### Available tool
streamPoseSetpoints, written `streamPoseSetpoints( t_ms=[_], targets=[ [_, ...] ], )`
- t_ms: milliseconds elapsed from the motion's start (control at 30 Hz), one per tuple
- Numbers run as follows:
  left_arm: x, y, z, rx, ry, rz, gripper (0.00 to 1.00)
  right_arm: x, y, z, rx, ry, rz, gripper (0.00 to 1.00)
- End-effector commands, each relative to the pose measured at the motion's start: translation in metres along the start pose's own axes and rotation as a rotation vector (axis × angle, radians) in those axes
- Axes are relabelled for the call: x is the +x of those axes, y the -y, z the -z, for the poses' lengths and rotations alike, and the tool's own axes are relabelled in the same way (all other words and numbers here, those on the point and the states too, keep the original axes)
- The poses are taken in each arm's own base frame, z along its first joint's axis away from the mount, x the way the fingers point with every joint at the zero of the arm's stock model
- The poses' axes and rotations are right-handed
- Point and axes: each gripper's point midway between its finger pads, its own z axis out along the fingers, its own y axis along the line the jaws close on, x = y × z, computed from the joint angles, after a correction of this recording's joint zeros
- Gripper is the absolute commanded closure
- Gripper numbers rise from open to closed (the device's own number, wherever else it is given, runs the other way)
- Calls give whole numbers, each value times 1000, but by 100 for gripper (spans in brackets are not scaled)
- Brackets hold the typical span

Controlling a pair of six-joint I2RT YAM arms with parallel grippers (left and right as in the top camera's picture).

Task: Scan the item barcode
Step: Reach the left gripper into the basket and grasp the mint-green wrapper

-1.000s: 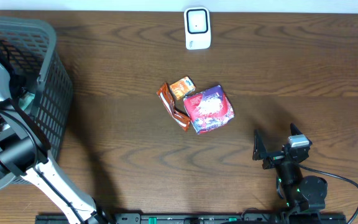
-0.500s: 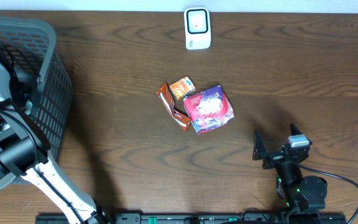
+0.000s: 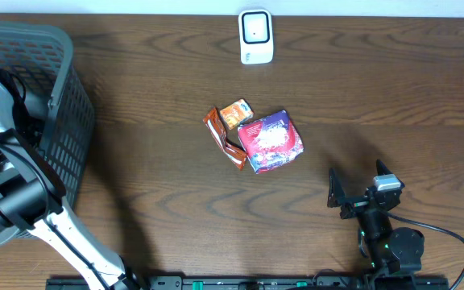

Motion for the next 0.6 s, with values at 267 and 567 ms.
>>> streamPoseSetpoints(
  t_ms=[267,567],
  targets=[
    [24,8,274,934,293,-23,93,1,-1,0,-5,-1,11,1],
    [30,-83,355,947,678,103,37,1,-1,0,-5,-1,11,1]
  ],
)
